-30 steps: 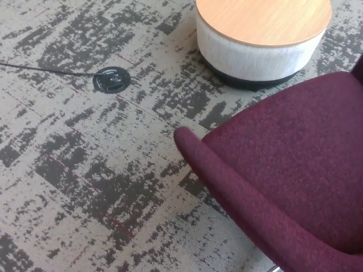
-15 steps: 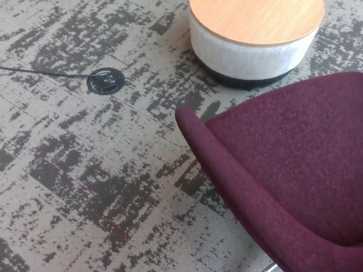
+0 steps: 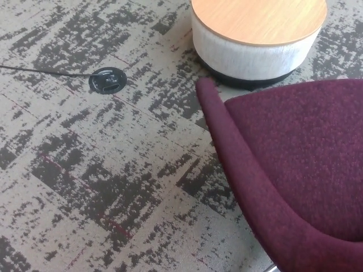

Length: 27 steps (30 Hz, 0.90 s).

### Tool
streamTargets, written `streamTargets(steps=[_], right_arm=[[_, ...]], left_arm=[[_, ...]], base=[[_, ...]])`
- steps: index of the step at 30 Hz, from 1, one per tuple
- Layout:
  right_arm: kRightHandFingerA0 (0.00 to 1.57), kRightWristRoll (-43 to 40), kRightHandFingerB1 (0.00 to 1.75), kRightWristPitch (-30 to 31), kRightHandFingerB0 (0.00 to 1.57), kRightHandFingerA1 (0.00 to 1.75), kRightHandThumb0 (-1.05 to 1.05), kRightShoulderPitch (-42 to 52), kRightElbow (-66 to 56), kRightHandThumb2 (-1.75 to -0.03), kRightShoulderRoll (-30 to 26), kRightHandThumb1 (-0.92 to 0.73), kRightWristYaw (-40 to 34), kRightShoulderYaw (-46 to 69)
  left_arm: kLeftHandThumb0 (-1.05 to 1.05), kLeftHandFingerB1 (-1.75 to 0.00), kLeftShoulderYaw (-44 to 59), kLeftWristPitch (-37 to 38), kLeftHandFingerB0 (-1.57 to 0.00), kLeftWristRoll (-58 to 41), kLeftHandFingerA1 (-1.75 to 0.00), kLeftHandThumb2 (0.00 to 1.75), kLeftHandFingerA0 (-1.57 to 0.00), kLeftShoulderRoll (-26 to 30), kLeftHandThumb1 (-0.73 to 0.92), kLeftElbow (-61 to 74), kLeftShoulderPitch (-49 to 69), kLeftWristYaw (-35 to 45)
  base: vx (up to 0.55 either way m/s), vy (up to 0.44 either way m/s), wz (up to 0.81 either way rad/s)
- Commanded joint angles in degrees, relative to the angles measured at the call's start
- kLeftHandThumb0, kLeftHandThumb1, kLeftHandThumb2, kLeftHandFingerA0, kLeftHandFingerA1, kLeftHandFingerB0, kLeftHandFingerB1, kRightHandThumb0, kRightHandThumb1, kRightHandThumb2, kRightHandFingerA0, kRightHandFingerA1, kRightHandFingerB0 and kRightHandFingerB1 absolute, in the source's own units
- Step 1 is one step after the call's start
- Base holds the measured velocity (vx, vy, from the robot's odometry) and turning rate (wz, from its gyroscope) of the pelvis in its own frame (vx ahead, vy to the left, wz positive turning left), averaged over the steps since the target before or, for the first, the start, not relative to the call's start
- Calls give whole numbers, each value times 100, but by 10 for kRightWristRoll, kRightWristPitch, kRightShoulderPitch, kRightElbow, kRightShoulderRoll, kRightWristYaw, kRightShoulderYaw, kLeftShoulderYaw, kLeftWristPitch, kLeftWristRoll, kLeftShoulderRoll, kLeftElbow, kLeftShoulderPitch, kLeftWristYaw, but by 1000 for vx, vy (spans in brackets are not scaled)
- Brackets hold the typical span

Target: The robot walks towards a chair and uses its right hand to push it from the side in an anticlockwise direction to rotate it

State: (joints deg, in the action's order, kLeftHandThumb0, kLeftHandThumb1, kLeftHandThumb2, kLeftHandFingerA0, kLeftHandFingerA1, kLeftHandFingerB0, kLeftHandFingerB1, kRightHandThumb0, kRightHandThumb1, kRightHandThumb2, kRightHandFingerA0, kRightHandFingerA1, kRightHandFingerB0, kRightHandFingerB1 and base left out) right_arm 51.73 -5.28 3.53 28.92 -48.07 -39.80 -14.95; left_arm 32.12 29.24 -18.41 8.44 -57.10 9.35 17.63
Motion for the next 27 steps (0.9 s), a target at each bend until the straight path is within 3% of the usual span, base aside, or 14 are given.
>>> streamTargets(steps=[1,3,4,5,7,8,10,14,15,16,19,20,23,27], right_arm=[[0,-118,43,-61,0,48,-98,456,-773,-96,50,-65,222,307],[0,-126,46,-73,0,50,-95,493,-799,-92,67,-60,215,305],[0,-122,2,-82,0,2,-81,507,-795,-56,72,-87,199,299],[0,-120,2,-84,0,2,-81,510,-794,-56,74,-87,195,298],[0,-120,3,-92,0,7,-91,536,-796,-61,81,-92,193,302],[0,-114,13,-105,0,21,-84,559,-794,-68,89,-88,175,295],[0,-99,14,-129,0,13,-79,577,-778,-64,95,-84,137,283],[0,-55,10,-156,0,26,-71,620,-755,-64,98,-84,99,282],[0,-47,31,-158,0,45,-82,623,-753,-79,98,-72,93,280],[0,-38,21,-160,0,44,-70,627,-749,-64,100,-78,85,280],[0,-27,20,-169,0,45,-68,649,-736,-64,101,-83,74,291],[0,-13,35,-177,0,63,-69,662,-719,-64,101,-79,57,295],[0,3,32,-194,0,50,-66,686,-687,-63,104,-79,25,297],[0,75,44,-213,0,63,-65,711,-584,-64,102,-77,-94,277]], left_arm=[[-73,-33,3,46,-34,-25,-47,66,-43,-7,85,33,-1,28],[-73,-33,-1,51,-34,-20,-47,67,-43,-11,86,34,4,24],[-73,-32,-3,53,-33,-18,-45,67,-43,-14,87,38,8,25],[-73,-32,-3,53,-33,-18,-45,67,-43,-15,87,40,9,26],[-74,-32,-6,52,-32,-20,-44,67,-42,-21,87,44,13,35],[-74,-31,-9,55,-33,-19,-42,67,-41,-27,87,51,18,40],[-74,-31,-15,61,-33,-11,-42,67,-41,-33,87,68,29,34],[-76,-31,-19,61,-31,-11,-42,67,-39,-40,87,95,46,42],[-76,-31,-17,64,-31,-12,-42,67,-40,-40,87,94,46,42],[-76,-31,-14,61,-31,-18,-43,67,-41,-40,87,94,45,47],[-78,-30,-13,65,-31,-15,-41,67,-41,-39,87,76,41,48],[-78,-31,-14,67,-31,-9,-41,67,-40,-38,87,61,40,47],[-78,-30,-15,56,-31,-11,-41,67,-42,-44,86,63,44,49],[-76,-32,-19,64,-30,-10,-46,67,-40,-54,87,75,62,51]], base=[[0,0,0],[0,0,0],[0,0,0],[0,0,0],[0,0,0],[0,0,0],[0,0,0],[0,0,0],[0,0,0],[0,0,0],[0,0,0],[0,0,0],[0,0,0],[0,0,0]])
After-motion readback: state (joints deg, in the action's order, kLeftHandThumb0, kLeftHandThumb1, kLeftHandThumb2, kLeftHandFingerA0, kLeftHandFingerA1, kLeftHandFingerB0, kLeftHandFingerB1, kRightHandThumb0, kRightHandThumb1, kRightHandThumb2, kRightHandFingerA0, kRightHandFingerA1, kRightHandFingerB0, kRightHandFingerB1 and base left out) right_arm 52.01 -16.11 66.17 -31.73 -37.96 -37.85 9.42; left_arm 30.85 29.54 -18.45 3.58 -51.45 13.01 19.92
